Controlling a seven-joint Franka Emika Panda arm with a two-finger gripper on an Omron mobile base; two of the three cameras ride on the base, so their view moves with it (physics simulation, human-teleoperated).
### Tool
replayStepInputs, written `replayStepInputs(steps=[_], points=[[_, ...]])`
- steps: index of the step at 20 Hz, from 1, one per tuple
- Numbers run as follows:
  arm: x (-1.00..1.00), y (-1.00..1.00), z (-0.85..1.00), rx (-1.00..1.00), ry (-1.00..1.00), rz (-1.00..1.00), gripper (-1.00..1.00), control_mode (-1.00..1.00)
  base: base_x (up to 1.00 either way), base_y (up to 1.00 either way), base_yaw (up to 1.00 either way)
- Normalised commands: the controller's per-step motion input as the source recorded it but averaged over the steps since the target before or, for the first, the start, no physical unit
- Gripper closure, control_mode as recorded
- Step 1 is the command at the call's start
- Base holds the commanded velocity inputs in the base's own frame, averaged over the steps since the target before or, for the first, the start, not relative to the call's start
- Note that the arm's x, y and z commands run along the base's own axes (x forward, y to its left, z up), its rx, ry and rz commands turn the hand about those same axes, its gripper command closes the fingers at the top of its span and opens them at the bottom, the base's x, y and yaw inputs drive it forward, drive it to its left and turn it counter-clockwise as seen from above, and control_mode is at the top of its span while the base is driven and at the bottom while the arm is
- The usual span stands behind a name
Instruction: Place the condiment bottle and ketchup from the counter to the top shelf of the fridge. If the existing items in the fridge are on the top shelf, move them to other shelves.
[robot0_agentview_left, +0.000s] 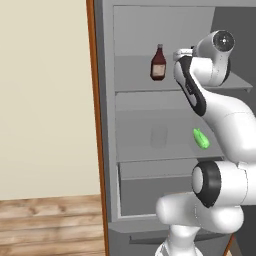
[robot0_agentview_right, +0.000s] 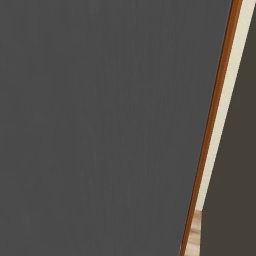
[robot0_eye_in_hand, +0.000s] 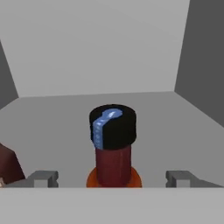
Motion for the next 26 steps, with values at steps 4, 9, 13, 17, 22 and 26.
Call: replayStepInputs(steps=[4,9,13,17,22,26], points=[[0.07,0.00,0.00,0.00,0.00,0.00,-1.00,-1.00,0.00,0.00,0.00],[-0.39,0.00,0.00,0.00,0.00,0.00,-1.00,-1.00,0.00,0.00,0.00],[-0.89,0.03,0.00,0.00,-0.14,0.01,-1.00,-1.00,0.00,0.00,0.00],[-1.00,0.21,0.00,-0.03,-0.22,0.06,-1.00,-1.00,0.00,0.00,0.00],[-1.00,0.57,0.03,-0.09,-0.12,0.10,-1.00,-1.00,0.00,0.00,0.00],[-1.00,0.63,0.16,-0.08,-0.05,0.06,-1.00,-1.00,0.00,0.00,0.00]])
